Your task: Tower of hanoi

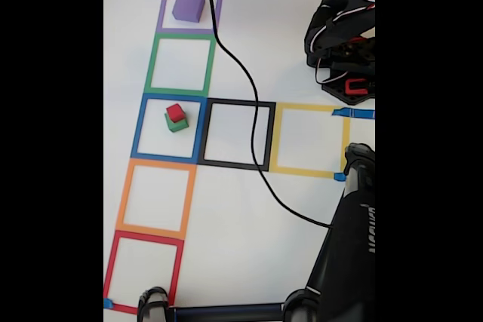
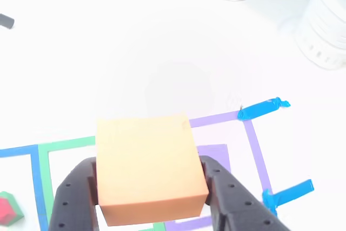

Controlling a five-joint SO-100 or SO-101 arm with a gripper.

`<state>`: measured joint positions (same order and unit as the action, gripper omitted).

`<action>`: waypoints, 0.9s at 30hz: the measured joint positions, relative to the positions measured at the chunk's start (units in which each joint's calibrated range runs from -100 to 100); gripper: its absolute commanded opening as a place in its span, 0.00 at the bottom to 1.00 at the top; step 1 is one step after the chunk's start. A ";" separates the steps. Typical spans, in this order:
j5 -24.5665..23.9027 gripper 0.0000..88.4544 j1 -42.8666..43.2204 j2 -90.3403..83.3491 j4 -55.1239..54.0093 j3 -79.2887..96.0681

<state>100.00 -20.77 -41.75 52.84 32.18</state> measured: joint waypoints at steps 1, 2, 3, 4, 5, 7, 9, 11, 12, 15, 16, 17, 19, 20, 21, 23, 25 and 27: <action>0.00 0.10 0.70 -0.08 4.27 -3.63; 0.00 0.10 1.64 -0.08 7.74 -7.35; 0.00 0.10 2.93 -0.08 11.21 -10.89; 0.00 0.10 4.21 -0.08 14.67 -14.70; 0.00 0.10 4.80 -0.08 18.06 -18.33; 0.00 0.10 5.15 0.51 24.10 -25.59; 0.00 0.10 6.44 0.84 29.02 -31.52; 0.00 0.10 8.31 0.68 32.41 -35.24; 0.00 0.10 8.43 0.42 33.37 -36.03; 0.00 0.10 8.07 -0.42 35.95 -36.39; -0.36 0.10 8.54 -0.93 36.60 -36.30; 0.00 0.10 9.36 -1.60 36.92 -35.50; 0.00 0.10 10.06 -3.46 36.92 -32.49; 0.00 0.10 9.83 -4.64 36.44 -30.10; 0.00 0.10 9.36 -6.08 35.47 -27.09; -0.18 0.10 10.18 -9.96 32.16 -19.48; 0.00 0.10 11.47 -13.85 27.89 -10.98; 0.00 0.10 11.23 -16.63 23.14 -2.30</action>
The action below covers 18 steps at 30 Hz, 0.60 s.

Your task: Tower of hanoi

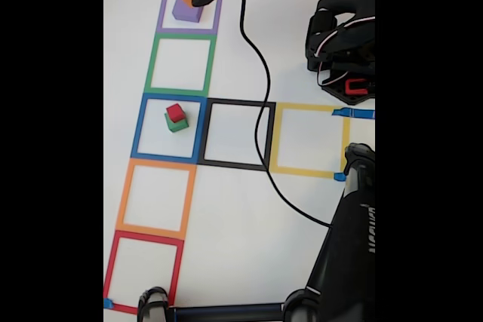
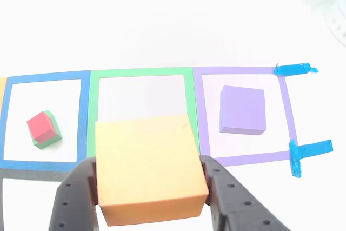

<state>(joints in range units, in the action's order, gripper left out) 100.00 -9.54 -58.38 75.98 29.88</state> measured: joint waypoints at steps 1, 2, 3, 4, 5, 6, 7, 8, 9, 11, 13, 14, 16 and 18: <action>0.00 0.10 -0.35 -1.27 -2.74 4.16; -0.36 0.10 -0.23 -2.45 -5.88 8.68; -0.36 0.10 0.12 -3.46 -9.51 13.37; -0.36 0.10 0.70 -4.31 -13.38 18.33; -0.36 0.10 0.82 -4.56 -17.65 23.11; -0.36 0.10 0.70 -4.31 -22.25 27.89; -0.36 0.10 0.35 -3.80 -26.84 32.32; -0.36 0.10 0.00 -2.79 -32.08 36.74; -0.36 0.10 -0.35 -1.10 -37.16 40.37; -0.36 0.10 -0.35 3.38 -48.37 46.75; -0.36 0.10 0.23 8.95 -58.77 51.00; -0.36 0.10 0.59 11.99 -63.76 52.32; -0.36 0.10 1.52 18.07 -73.20 54.71; -0.36 0.10 2.57 23.39 -80.69 55.95</action>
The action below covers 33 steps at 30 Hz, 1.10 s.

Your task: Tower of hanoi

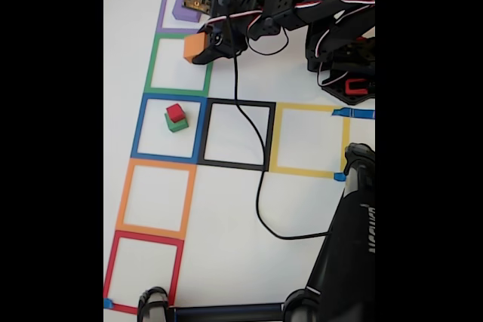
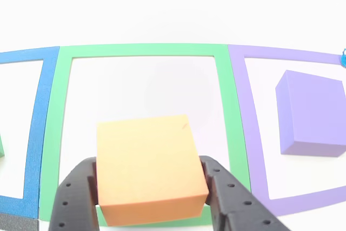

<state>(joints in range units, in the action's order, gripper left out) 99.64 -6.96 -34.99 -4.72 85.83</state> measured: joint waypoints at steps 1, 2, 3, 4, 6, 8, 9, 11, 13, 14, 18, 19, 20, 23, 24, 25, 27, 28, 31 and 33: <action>0.00 0.10 0.47 2.28 -3.14 0.18; 0.00 0.10 0.82 4.39 -6.05 0.18; 0.00 0.10 1.05 6.42 -8.54 0.18; 0.00 0.10 1.17 8.44 -10.64 0.18; 0.00 0.10 1.29 12.07 -14.03 -0.18; 0.00 0.11 1.29 15.79 -17.09 -1.33; 0.00 0.11 1.29 17.73 -18.54 -2.12; 0.00 0.11 1.29 21.78 -21.93 -3.45; 0.00 0.11 0.82 26.00 -25.39 -4.78; 0.00 0.11 0.59 28.03 -27.09 -5.40; 0.00 0.11 0.47 34.02 -33.45 -6.37; 0.00 0.11 0.47 35.29 -34.99 -6.37; 0.00 0.11 0.47 36.30 -36.20 -6.37; 0.00 0.11 0.47 38.58 -39.26 -6.46; 0.00 0.11 0.70 39.17 -40.31 -6.55; 0.00 0.11 1.05 39.85 -41.19 -6.55; 0.00 0.11 1.17 41.03 -42.81 -6.55; 0.00 0.11 1.05 41.54 -43.45 -6.55; 0.00 0.11 0.94 43.14 -44.82 -6.55; 0.00 0.12 0.82 44.15 -45.55 -6.55</action>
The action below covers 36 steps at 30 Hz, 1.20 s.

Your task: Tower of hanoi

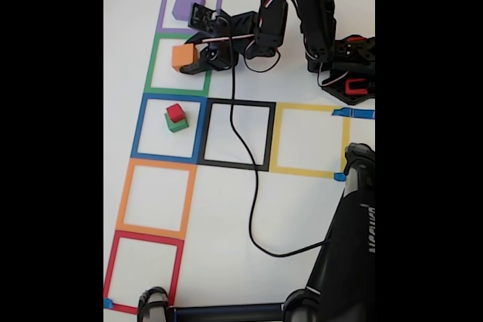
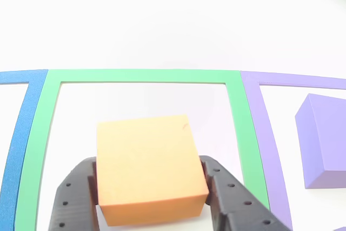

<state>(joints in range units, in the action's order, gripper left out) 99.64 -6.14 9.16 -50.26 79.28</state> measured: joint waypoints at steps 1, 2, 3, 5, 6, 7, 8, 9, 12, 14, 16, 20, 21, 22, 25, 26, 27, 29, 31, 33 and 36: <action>0.00 0.12 0.00 0.51 -0.48 0.00; 0.00 0.12 0.00 0.84 -0.81 0.00; 0.00 0.13 -0.12 1.27 -1.13 0.00; 0.00 0.13 -0.59 1.60 -1.29 0.00; 0.00 0.14 -0.94 1.69 -1.29 0.00; 0.00 0.15 -1.17 1.77 -1.29 0.00; 0.00 0.16 -1.40 2.11 -1.29 0.00; 0.00 0.18 -1.40 2.28 -1.45 0.00; 0.00 0.22 -1.40 3.21 -2.58 0.00; 0.00 0.25 -1.40 3.63 -3.22 0.00; 0.00 0.28 -1.40 3.63 -3.39 0.00; 0.00 0.29 -1.40 3.63 -3.55 0.00; 0.00 0.30 -1.40 3.63 -3.79 0.00; 0.00 0.30 -1.40 3.63 -3.87 0.18; 0.00 0.29 -1.40 2.87 -4.27 0.97; 0.00 0.29 -1.40 1.94 -4.35 1.33; 0.00 0.29 -1.29 0.84 -4.35 1.77; 0.00 0.28 -1.17 -2.28 -4.35 2.92; 0.00 0.26 -1.29 -6.08 -4.11 4.25; 0.00 0.22 -1.05 -10.55 -2.42 5.22; 0.00 0.15 -0.82 -18.57 3.71 5.67</action>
<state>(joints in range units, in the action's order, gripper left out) 99.64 -6.96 -9.41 -46.55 84.95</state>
